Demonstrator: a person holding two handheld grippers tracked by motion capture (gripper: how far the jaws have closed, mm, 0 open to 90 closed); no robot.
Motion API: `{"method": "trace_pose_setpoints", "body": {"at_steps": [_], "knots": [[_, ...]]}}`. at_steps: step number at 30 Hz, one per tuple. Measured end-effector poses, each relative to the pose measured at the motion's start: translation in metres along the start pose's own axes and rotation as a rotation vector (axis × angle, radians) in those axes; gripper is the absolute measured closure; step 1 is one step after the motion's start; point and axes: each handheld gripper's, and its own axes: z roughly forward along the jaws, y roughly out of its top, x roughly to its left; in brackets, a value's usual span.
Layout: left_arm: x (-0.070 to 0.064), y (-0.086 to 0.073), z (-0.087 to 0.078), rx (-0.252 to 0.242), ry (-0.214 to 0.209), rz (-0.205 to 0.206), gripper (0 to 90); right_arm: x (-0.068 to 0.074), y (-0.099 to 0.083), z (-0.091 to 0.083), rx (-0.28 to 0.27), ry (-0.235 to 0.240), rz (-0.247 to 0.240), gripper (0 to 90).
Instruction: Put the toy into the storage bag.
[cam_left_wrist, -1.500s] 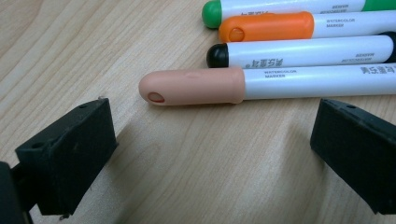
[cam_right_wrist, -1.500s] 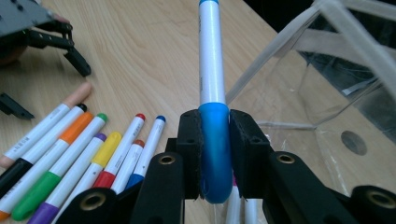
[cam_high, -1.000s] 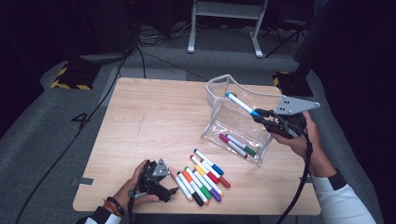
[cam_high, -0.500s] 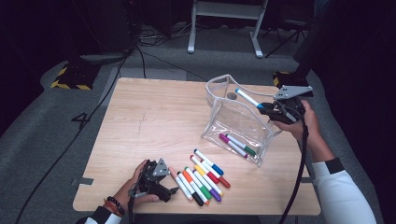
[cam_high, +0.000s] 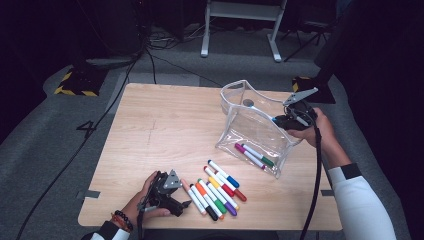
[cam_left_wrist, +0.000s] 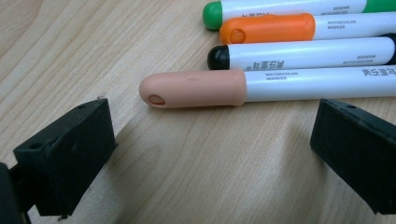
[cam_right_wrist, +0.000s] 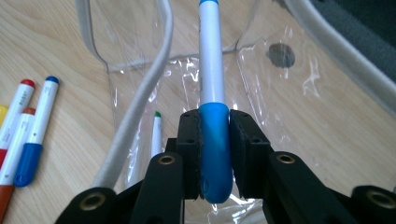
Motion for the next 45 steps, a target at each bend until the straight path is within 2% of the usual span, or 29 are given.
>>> {"method": "trace_pose_setpoints", "body": {"at_steps": [4, 9, 16, 19, 21, 23, 28, 31, 35, 38, 45], "knots": [[0.0, 0.0, 0.0, 0.0, 0.0, 0.0, 0.1, 0.002, 0.0, 0.004, 0.036, 0.037, 0.006, 75.4], [0.0, 0.0, 0.0, 0.0, 0.0, 0.0, 0.1, 0.009, 0.0, 0.007, 0.062, 0.104, -0.004, 75.3], [0.0, 0.0, 0.0, 0.0, 0.0, 0.0, 0.1, 0.014, 0.0, 0.008, 0.104, 0.156, -0.02, 74.4], [0.0, 0.0, 0.0, 0.0, 0.0, 0.0, 0.1, 0.017, 0.002, 0.007, 0.098, 0.148, -0.044, 70.8], [0.0, 0.0, 0.0, 0.0, 0.0, 0.0, 0.1, 0.017, 0.003, 0.006, 0.103, 0.123, -0.051, 67.1], [0.0, 0.0, 0.0, 0.0, 0.001, 0.0, 0.2, 0.016, 0.003, 0.005, 0.09, 0.093, -0.05, 63.8], [0.0, 0.0, 0.0, 0.0, 0.001, 0.0, 0.2, 0.006, -0.001, -0.01, 0.028, 0.03, -0.004, 55.4], [0.0, 0.0, 0.0, 0.0, 0.0, 0.0, 0.2, 0.002, -0.005, -0.021, -0.023, 0.012, 0.02, 52.1], [0.0, 0.0, 0.0, -0.001, 0.001, 0.0, 0.2, 0.001, -0.01, -0.041, -0.117, -0.001, 0.01, 48.6], [0.0, 0.0, 0.0, 0.0, 0.001, 0.0, 0.2, 0.004, -0.014, -0.053, -0.169, 0.01, 0.003, 45.6], [0.0, 0.0, 0.0, 0.0, 0.001, 0.0, 0.2, 0.024, -0.028, -0.078, -0.262, -0.016, -0.031, 38.6]]}}
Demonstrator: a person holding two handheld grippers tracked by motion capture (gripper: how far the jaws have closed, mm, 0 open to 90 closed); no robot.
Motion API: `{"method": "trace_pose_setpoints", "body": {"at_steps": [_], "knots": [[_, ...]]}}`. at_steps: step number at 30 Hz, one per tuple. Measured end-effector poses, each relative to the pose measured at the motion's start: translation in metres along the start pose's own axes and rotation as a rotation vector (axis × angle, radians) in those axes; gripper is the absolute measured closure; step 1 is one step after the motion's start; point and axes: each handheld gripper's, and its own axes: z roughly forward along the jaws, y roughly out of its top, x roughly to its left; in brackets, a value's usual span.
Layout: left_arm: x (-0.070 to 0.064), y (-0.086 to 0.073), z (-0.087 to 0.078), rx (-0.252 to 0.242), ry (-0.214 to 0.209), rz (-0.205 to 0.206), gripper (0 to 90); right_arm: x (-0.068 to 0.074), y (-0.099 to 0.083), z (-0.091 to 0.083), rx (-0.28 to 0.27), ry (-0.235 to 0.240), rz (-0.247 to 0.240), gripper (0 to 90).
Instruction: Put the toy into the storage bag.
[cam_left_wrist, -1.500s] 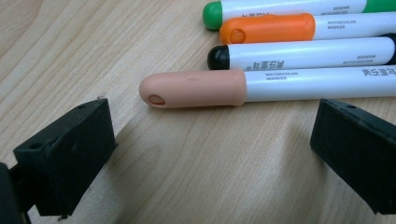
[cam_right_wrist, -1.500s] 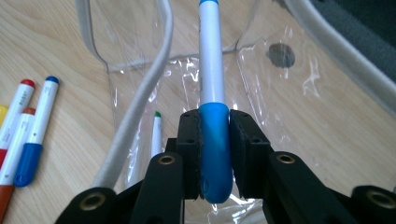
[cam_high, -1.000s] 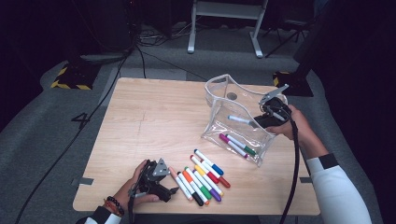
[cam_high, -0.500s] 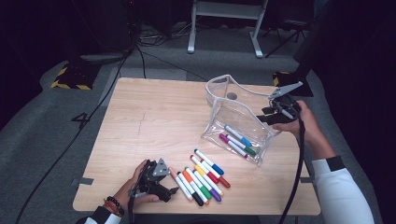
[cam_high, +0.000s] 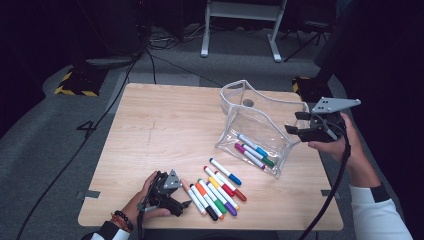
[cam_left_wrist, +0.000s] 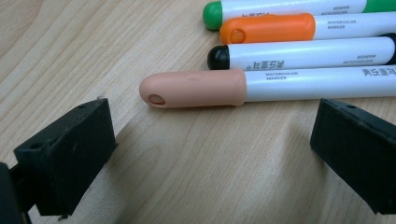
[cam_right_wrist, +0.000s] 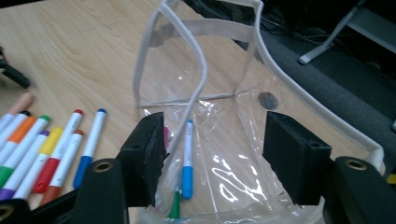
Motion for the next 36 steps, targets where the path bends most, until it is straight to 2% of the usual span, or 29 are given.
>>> {"method": "trace_pose_setpoints", "body": {"at_steps": [3, 10, 12, 16, 19, 22, 27, 32, 36], "knots": [[0.0, 0.0, 0.0, 0.0, 0.0, 0.0, 0.2, 0.011, -0.004, -0.01, -0.041, -0.002, -0.015, 37.6], [0.0, 0.0, 0.0, 0.0, 0.0, 0.0, 0.2, 0.038, -0.023, -0.024, -0.096, 0.022, -0.032, 36.3], [0.0, 0.0, 0.0, 0.0, 0.0, 0.0, 0.2, 0.044, -0.03, -0.024, -0.107, 0.041, -0.027, 36.3], [0.0, 0.0, 0.0, 0.0, 0.0, 0.0, 0.2, 0.059, -0.047, -0.021, -0.112, 0.045, -0.036, 36.4], [0.0, 0.0, 0.0, 0.0, 0.0, 0.0, 0.2, 0.07, -0.06, -0.016, -0.119, 0.065, -0.034, 37.4], [0.0, 0.0, 0.0, 0.0, 0.001, 0.0, 0.2, 0.079, -0.072, -0.008, -0.121, 0.087, -0.031, 38.8], [0.0, 0.0, 0.0, 0.0, 0.002, -0.001, 0.2, 0.092, -0.088, 0.015, -0.093, 0.125, -0.026, 42.0], [0.0, 0.0, 0.0, 0.0, 0.002, -0.001, 0.3, 0.104, -0.098, 0.047, -0.052, 0.17, -0.033, 43.3], [0.0, 0.0, 0.0, 0.0, 0.002, -0.001, 0.3, 0.11, -0.105, 0.076, 0.002, 0.175, -0.041, 43.2]]}}
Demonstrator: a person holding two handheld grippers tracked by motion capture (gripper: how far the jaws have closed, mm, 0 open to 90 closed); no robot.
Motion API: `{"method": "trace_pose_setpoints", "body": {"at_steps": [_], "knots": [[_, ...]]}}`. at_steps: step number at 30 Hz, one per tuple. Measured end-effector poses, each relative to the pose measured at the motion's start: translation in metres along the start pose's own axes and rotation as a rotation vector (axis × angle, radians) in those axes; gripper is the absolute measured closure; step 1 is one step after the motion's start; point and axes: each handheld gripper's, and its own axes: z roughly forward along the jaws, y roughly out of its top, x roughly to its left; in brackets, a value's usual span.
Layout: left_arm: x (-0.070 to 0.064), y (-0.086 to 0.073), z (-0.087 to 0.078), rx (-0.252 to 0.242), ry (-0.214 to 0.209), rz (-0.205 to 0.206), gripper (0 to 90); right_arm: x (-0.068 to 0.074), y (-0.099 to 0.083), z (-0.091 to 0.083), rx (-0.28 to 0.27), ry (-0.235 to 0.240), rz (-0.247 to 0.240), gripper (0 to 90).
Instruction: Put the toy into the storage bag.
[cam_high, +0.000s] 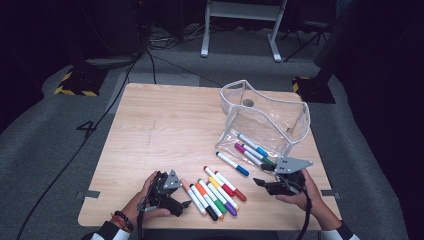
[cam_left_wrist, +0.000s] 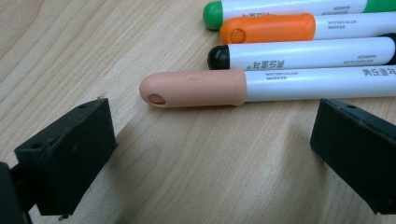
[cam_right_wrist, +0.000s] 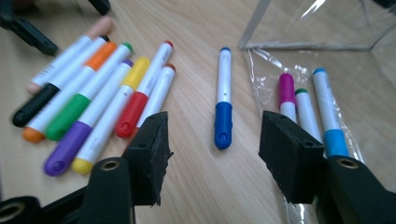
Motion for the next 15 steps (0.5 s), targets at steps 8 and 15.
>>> {"method": "trace_pose_setpoints", "body": {"at_steps": [8, 15], "knots": [[0.0, 0.0, 0.0, 0.0, 0.0, 0.0, 0.3, -0.006, -0.006, 0.051, 0.072, 0.013, 0.022, 44.5], [0.0, 0.0, 0.0, 0.0, 0.0, 0.0, 0.3, -0.004, -0.003, 0.081, 0.118, -0.044, 0.032, 44.4]]}}
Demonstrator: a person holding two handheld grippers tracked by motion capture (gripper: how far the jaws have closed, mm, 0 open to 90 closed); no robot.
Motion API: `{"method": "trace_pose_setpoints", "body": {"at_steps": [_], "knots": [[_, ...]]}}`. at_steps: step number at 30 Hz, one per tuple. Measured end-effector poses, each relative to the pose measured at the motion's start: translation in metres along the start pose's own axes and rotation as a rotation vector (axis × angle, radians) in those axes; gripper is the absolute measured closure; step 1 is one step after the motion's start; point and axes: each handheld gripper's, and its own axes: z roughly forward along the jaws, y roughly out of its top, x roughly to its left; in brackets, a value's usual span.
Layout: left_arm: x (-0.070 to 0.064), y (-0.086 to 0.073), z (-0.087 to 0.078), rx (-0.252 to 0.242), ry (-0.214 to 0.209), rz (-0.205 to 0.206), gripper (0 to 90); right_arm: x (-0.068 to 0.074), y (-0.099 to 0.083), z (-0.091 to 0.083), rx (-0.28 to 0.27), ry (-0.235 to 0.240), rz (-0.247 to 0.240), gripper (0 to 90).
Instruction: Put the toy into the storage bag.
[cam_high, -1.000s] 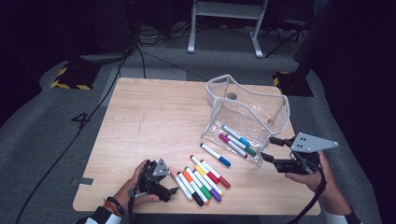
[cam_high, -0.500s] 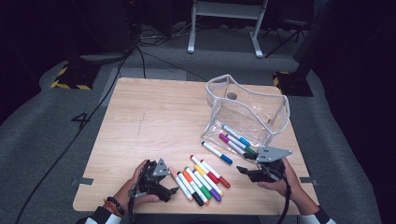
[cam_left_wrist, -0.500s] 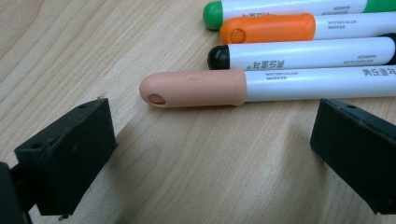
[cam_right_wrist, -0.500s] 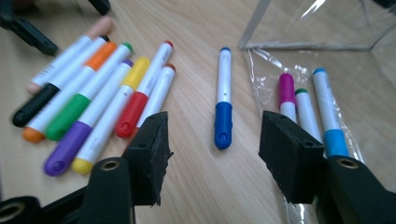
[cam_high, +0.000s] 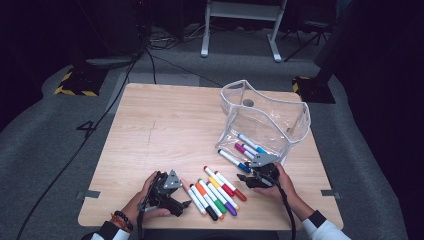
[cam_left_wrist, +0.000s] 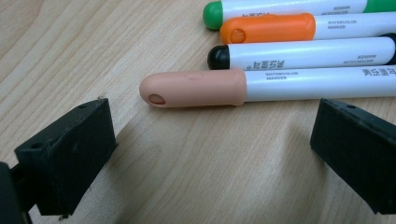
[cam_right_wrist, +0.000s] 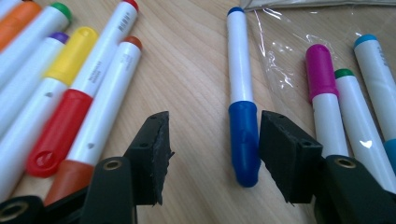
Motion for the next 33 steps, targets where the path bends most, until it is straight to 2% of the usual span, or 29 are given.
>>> {"method": "trace_pose_setpoints", "body": {"at_steps": [2, 7, 10, 13, 14, 17, 18, 21, 25, 33], "knots": [[0.0, 0.0, 0.0, 0.0, 0.0, 0.0, 0.3, 0.001, 0.001, 0.006, 0.01, -0.025, -0.005, 43.4], [0.0, 0.0, 0.0, 0.0, 0.0, 0.0, 0.3, -0.003, 0.003, 0.015, 0.0, -0.023, 0.047, 42.8], [0.0, 0.0, 0.0, 0.0, 0.0, 0.0, 0.3, -0.004, 0.005, 0.02, 0.011, -0.01, 0.062, 48.0], [0.0, 0.0, 0.0, 0.0, 0.0, 0.0, 0.3, -0.006, 0.005, 0.023, -0.007, 0.032, 0.099, 57.6], [0.0, 0.0, 0.0, 0.0, 0.0, 0.0, 0.3, -0.006, 0.005, 0.023, -0.01, 0.032, 0.099, 59.7], [0.0, 0.0, 0.0, 0.0, 0.0, 0.0, 0.3, -0.003, 0.006, 0.023, -0.014, 0.042, 0.089, 71.9], [0.0, 0.0, 0.0, 0.0, 0.0, 0.0, 0.3, -0.002, 0.006, 0.024, -0.016, 0.04, 0.084, 73.5], [0.0, 0.0, 0.0, 0.0, 0.0, 0.0, 0.3, -0.001, 0.007, 0.023, -0.01, 0.045, 0.073, 74.2], [0.0, 0.0, 0.0, 0.0, 0.0, 0.0, 0.3, 0.002, 0.008, 0.019, -0.002, 0.045, 0.028, 74.5], [0.0, 0.0, 0.0, 0.001, -0.001, 0.001, 0.2, 0.009, 0.022, -0.007, -0.052, 0.026, -0.048, 74.7]]}}
